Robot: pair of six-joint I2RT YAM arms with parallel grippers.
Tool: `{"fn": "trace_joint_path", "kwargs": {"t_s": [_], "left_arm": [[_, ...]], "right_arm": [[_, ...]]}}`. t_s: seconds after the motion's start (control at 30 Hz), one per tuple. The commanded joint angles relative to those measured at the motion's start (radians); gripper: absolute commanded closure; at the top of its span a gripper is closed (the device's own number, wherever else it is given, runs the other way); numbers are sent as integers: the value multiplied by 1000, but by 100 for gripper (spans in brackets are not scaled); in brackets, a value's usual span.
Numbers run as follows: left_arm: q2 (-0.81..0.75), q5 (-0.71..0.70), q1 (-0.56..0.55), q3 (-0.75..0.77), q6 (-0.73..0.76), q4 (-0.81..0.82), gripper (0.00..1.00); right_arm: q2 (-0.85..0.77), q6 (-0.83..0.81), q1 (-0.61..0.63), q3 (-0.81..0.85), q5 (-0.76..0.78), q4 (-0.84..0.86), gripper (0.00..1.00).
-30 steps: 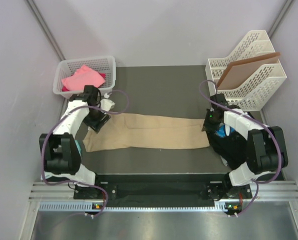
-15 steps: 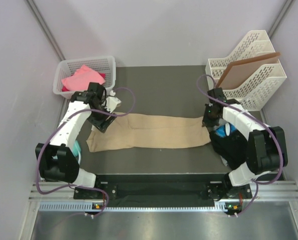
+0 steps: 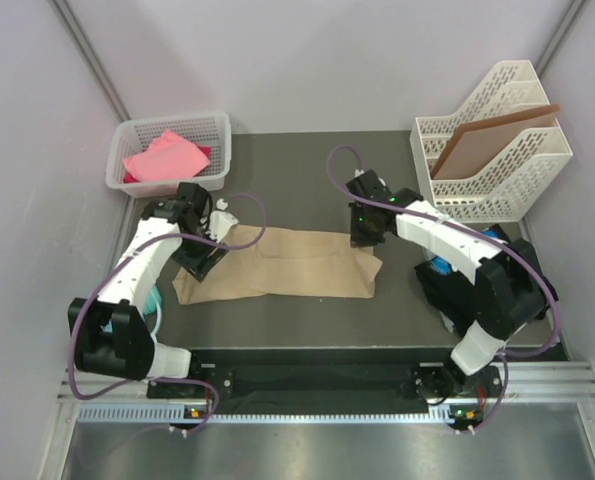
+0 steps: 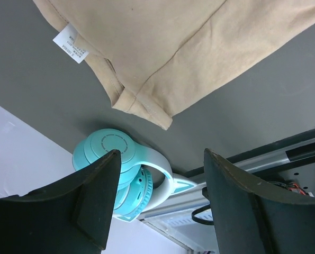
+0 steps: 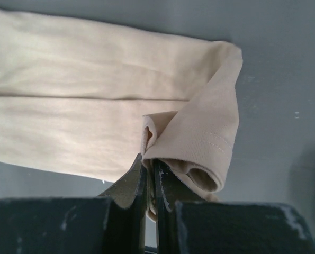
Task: Fold and stack the t-shirts
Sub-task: Fold the folded rectangular tshirt in 1/3 of the way
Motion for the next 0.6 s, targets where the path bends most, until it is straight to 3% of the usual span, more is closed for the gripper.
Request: {"fn": "trace_joint_path", "kwargs": {"t_s": [0.0, 0.57], "left_arm": [[-43, -38, -1, -26, -12, 54, 31], [-147, -101, 4, -208, 8, 128, 31]], "right_arm": [[65, 49, 66, 98, 28, -12, 100], [372, 101, 220, 466, 19, -78, 100]]}}
